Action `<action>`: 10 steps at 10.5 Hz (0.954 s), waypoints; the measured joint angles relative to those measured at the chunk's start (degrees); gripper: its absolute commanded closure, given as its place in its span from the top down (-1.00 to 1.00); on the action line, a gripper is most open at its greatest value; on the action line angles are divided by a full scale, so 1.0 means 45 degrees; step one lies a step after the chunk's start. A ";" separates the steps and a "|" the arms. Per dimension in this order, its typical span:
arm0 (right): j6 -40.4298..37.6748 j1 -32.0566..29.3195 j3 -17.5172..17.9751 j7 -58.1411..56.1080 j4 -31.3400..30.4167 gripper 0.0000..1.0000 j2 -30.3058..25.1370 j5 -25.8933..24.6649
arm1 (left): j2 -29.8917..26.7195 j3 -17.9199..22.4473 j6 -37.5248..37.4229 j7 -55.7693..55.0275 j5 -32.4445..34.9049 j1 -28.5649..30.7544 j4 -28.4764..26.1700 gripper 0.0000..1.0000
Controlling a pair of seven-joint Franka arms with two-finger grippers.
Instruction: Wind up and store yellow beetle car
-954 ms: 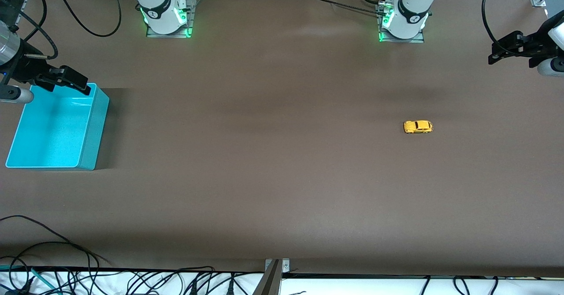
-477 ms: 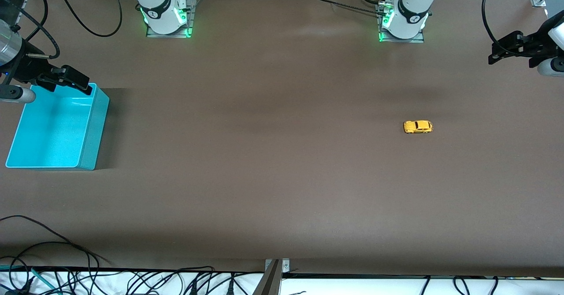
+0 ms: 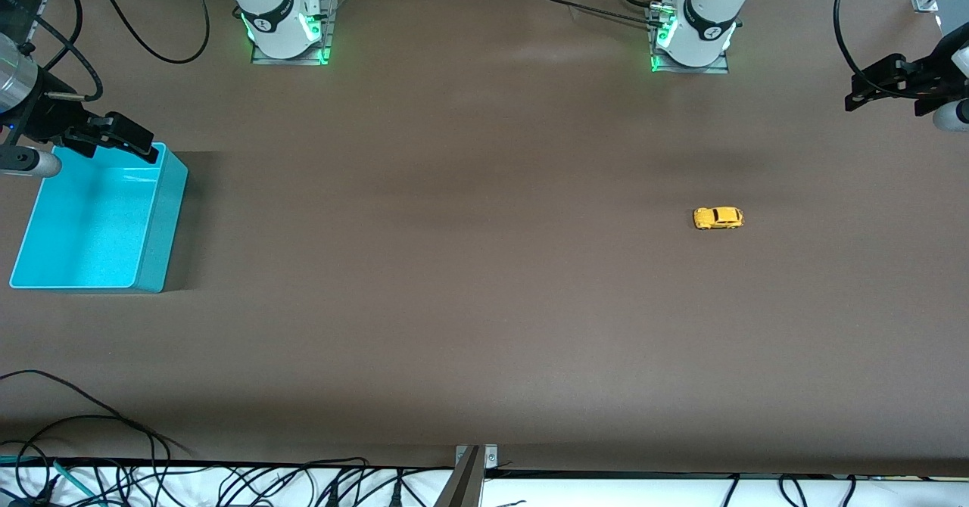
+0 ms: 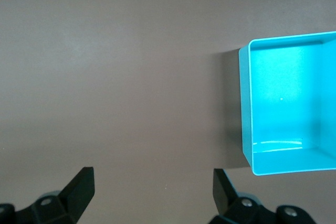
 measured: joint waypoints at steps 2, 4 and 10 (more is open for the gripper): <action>0.0000 0.0000 0.0000 0.0000 0.0000 1.00 0.0000 0.0000 | 0.0000 0.0000 0.0000 0.0000 0.0000 0.0000 0.0000 1.00; 0.0000 0.0000 0.0004 0.0000 0.0000 1.00 0.0000 0.0000 | 0.0000 0.0000 -0.0005 0.0000 0.0000 0.0000 0.0000 1.00; 0.0000 0.0000 0.0004 0.0000 0.0000 1.00 0.0000 0.0000 | -0.0003 -0.0020 -0.0493 0.0000 0.0000 -0.0004 -0.0179 1.00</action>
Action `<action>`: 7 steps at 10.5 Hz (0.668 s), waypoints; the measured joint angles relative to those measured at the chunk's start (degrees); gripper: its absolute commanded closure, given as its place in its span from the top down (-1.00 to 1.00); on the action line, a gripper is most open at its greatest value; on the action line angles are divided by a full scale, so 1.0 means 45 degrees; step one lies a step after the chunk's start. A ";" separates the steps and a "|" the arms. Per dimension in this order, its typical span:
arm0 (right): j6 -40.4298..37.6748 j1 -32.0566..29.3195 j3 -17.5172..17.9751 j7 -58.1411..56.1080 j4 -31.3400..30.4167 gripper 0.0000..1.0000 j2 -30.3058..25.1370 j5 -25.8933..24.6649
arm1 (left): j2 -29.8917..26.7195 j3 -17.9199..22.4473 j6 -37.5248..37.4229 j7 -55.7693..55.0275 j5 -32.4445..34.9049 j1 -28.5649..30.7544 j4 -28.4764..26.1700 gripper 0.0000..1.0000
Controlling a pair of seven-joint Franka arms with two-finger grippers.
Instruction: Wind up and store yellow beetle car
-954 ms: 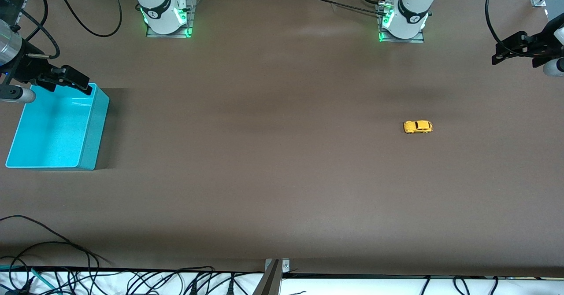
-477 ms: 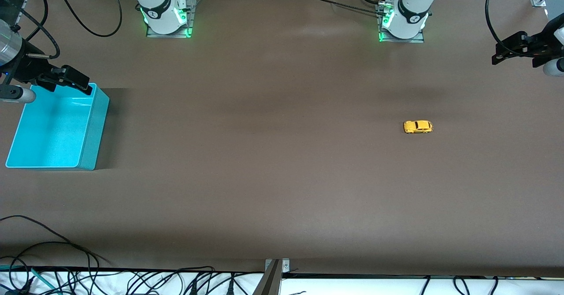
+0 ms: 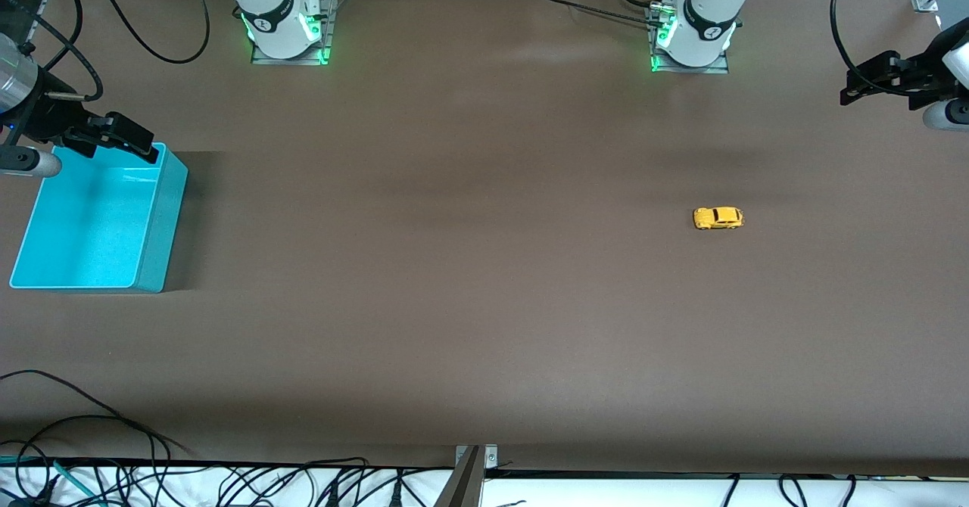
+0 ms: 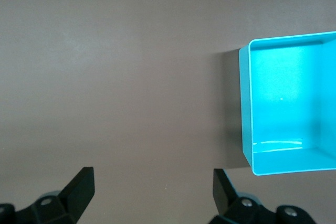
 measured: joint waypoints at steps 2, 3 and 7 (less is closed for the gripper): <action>0.0000 0.0000 0.0001 0.0000 0.0000 1.00 0.0000 0.0000 | -0.0012 0.0000 0.0000 0.0000 0.0000 0.0000 -0.0075 1.00; 0.0000 0.0000 0.0001 0.0000 0.0000 1.00 0.0000 0.0000 | -0.0014 0.0000 0.0000 0.0000 0.0000 0.0000 -0.0090 1.00; 0.0000 0.0000 0.0001 0.0000 0.0000 1.00 0.0000 0.0000 | -0.0015 0.0000 0.0000 0.0000 0.0000 0.0000 -0.0093 1.00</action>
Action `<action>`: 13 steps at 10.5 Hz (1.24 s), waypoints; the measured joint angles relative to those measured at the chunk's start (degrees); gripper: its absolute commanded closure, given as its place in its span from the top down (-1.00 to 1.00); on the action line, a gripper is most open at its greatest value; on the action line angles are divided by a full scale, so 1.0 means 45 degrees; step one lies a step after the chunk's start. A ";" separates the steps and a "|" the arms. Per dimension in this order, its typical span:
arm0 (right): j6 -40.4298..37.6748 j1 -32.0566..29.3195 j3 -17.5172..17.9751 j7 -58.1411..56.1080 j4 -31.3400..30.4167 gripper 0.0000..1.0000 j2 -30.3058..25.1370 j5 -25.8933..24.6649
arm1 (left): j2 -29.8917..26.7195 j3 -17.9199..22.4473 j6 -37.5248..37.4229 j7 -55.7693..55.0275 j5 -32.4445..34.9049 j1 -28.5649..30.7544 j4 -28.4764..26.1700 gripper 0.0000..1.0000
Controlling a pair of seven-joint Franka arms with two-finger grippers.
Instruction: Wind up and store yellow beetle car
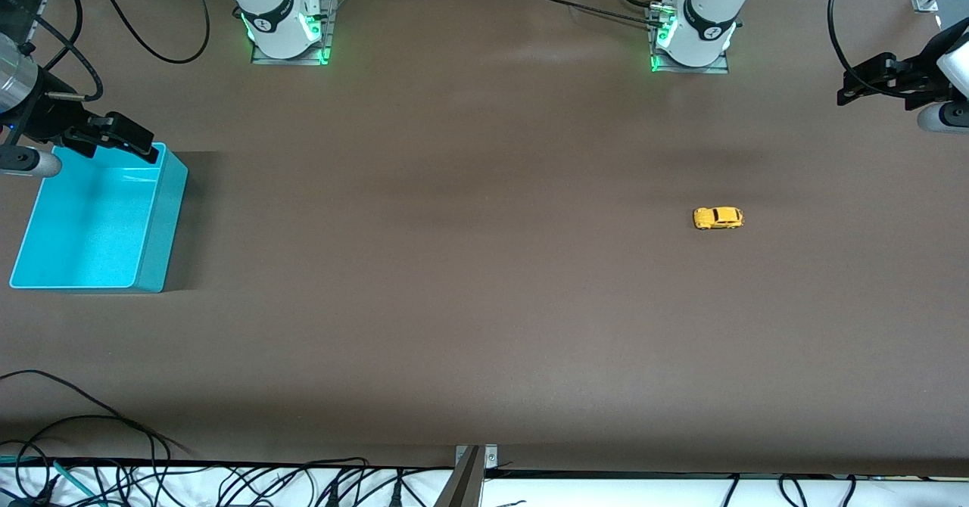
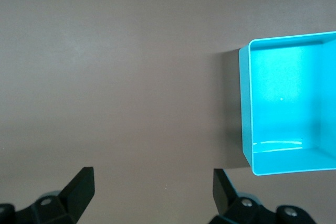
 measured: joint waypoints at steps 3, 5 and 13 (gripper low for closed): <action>0.0000 0.0000 0.0001 0.0000 0.0000 1.00 0.0000 0.0000 | 0.0000 0.0000 0.0000 0.0000 0.0000 0.0000 0.0000 1.00; 0.0000 0.0000 0.0001 0.0000 0.0000 1.00 0.0000 0.0000 | 0.0000 0.0006 0.0001 0.0000 0.0000 0.0000 0.0000 1.00; 0.0000 0.0000 0.0001 0.0000 0.0000 1.00 0.0000 0.0000 | -0.0001 -0.0013 0.0342 0.0000 0.0000 -0.0010 0.0114 1.00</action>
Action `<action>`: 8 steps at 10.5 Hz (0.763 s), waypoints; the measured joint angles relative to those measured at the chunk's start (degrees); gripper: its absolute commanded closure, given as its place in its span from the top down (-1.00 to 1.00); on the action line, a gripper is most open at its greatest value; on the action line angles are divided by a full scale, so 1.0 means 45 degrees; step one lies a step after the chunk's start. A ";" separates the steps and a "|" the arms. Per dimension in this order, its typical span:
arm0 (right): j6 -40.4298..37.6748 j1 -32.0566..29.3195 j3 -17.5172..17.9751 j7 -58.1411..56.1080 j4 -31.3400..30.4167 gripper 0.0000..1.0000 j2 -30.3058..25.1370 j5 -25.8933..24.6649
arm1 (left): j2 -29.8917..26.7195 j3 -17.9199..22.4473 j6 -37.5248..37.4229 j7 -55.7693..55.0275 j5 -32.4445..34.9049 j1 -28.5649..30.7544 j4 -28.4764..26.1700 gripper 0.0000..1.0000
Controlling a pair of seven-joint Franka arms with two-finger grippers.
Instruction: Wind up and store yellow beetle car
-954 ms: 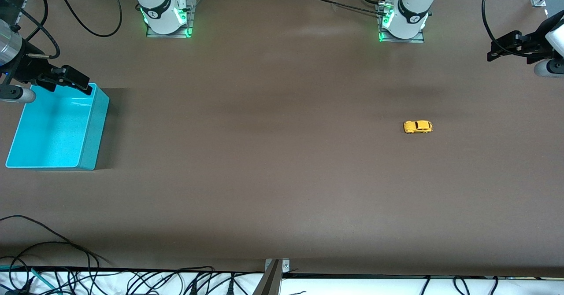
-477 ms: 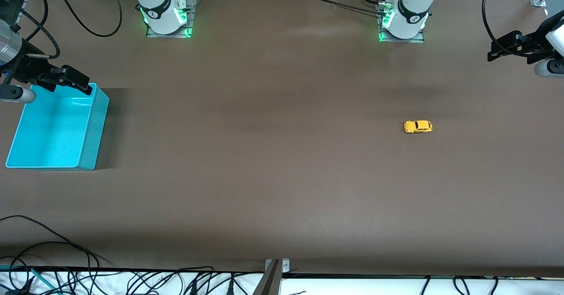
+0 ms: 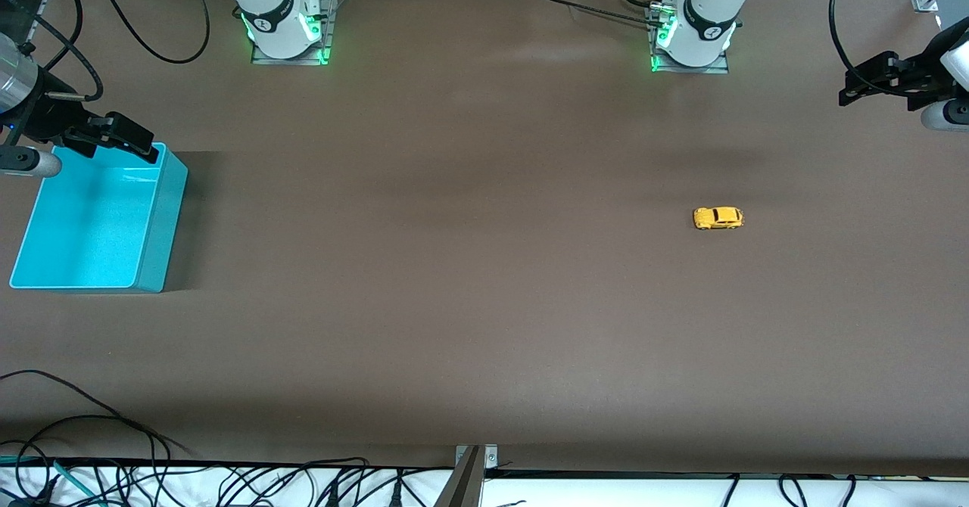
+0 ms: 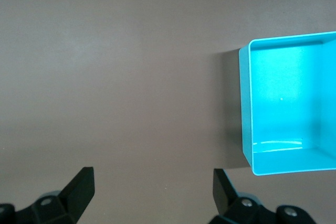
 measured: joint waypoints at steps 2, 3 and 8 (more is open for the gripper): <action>0.0000 0.0000 0.0000 0.0000 0.0000 1.00 0.0000 0.0000 | -0.0002 0.0020 0.0325 0.0000 0.0000 0.0030 -0.0017 1.00; 0.0000 0.0000 0.0000 0.0000 0.0000 1.00 0.0000 0.0000 | -0.0001 0.0055 0.0391 0.0000 0.0000 0.0095 -0.0073 1.00; 0.0000 -0.0001 0.0000 0.0000 0.0005 1.00 -0.0002 0.0000 | 0.0055 0.0083 0.2336 0.0000 0.0005 0.0566 -0.2066 1.00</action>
